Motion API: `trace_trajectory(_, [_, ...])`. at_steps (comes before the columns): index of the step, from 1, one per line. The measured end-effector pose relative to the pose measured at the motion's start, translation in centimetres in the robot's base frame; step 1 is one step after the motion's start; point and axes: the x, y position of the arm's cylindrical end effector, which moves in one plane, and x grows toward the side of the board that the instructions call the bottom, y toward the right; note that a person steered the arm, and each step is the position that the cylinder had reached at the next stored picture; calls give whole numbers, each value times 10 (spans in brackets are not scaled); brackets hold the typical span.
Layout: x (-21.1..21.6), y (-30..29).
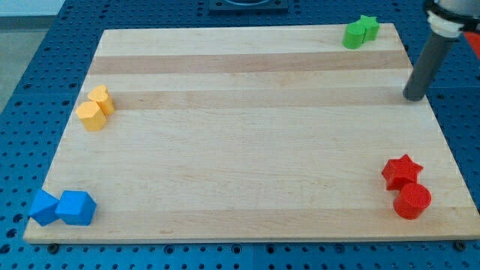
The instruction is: Slightly touch the green blocks
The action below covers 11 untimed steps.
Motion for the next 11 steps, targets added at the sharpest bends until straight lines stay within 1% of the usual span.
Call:
trace_trajectory(1, [-54, 4])
trace_trajectory(4, [-185, 5])
trace_trajectory(5, [-190, 1])
trace_trajectory(9, [-190, -101])
trace_trajectory(11, [-179, -125])
